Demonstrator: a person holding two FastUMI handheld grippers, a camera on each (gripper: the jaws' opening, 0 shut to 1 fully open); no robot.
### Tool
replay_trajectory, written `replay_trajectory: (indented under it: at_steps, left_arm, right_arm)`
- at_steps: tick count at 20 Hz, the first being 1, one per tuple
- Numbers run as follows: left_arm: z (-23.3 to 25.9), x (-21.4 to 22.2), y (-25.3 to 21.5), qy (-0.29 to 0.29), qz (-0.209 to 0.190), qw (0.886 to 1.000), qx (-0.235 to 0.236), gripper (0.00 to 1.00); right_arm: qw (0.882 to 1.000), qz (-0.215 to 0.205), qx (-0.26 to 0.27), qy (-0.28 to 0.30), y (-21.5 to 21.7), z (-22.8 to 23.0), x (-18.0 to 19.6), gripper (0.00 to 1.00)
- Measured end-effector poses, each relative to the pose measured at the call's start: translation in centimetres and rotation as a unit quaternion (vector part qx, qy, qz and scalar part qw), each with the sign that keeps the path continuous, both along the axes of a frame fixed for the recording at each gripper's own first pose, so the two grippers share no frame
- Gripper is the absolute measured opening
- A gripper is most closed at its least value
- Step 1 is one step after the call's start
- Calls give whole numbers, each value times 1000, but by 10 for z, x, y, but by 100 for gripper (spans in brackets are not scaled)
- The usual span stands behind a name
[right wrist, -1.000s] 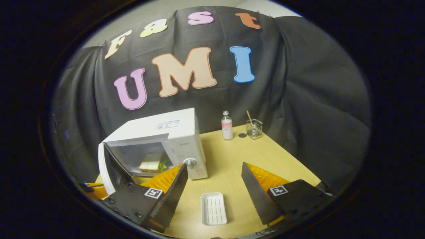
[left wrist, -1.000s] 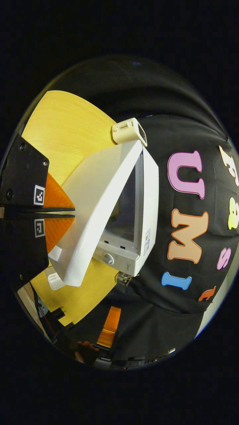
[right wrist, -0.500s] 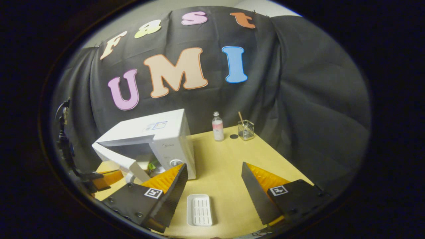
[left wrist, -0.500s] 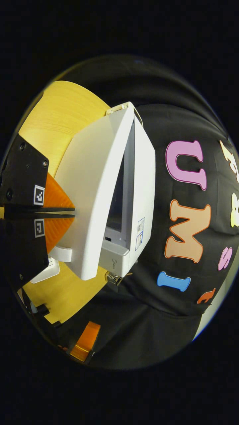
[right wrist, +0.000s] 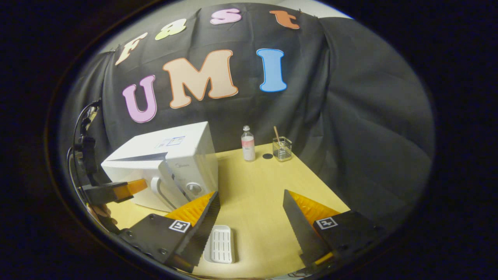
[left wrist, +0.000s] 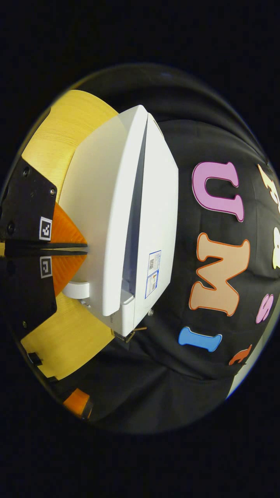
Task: Open the microwave oven with the left hand, put the food in, and close the microwave oven.
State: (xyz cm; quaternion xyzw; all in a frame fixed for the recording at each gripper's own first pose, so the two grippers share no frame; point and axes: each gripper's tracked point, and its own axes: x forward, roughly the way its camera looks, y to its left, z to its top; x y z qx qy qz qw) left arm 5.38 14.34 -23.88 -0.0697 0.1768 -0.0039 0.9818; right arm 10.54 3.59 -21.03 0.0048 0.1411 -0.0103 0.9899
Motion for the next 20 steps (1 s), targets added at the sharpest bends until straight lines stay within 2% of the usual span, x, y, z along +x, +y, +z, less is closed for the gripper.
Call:
replay_trajectory:
  at_steps: [3, 4, 5, 7, 8, 11, 12, 16, 17, 18, 20]
  left_arm:
    - [1, 7, 2, -4, 17, 1000, 5, 1]
    - [3, 10, 3, -9, 24, 1000, 7, 1]
    - [6, 13, 4, -16, 29, 999, 9, 1]
    - [2, 11, 5, -8, 40, 999, 6, 1]
    - [4, 11, 4, -11, 43, 999, 5, 1]
    - [4, 14, 4, -14, 49, 999, 4, 1]
    - [3, 13, 5, -10, 50, 999, 5, 1]
    - [3, 14, 4, -12, 57, 998, -1, 1]
    - [4, 14, 3, -12, 58, 998, -2, 1]
    - [4, 14, 4, -13, 59, 998, -2, 1]
    - [3, 14, 4, -13, 62, 998, -3, 1]
  right_arm:
    - [1000, 5, 0, 4, -4, -4, 3, 93]
    - [1000, 6, 0, 7, -5, -6, 4, 100]
    - [1000, 5, 1, 9, -8, -6, 5, 93]
    - [1000, 4, 4, 12, -11, -7, 7, 93]
    - [1000, 4, 6, 15, -13, -10, 8, 100]
    - [1000, 3, 7, 22, -16, -13, 9, 100]
    - [1000, 3, 4, 23, -17, -13, 10, 93]
    - [1000, 1, -3, 19, -20, -13, 9, 93]
    - [1000, 1, -3, 18, -21, -12, 7, 100]
    - [1000, 2, -2, 17, -20, -11, 7, 93]
    - [1000, 1, -1, 16, -20, -10, 7, 93]
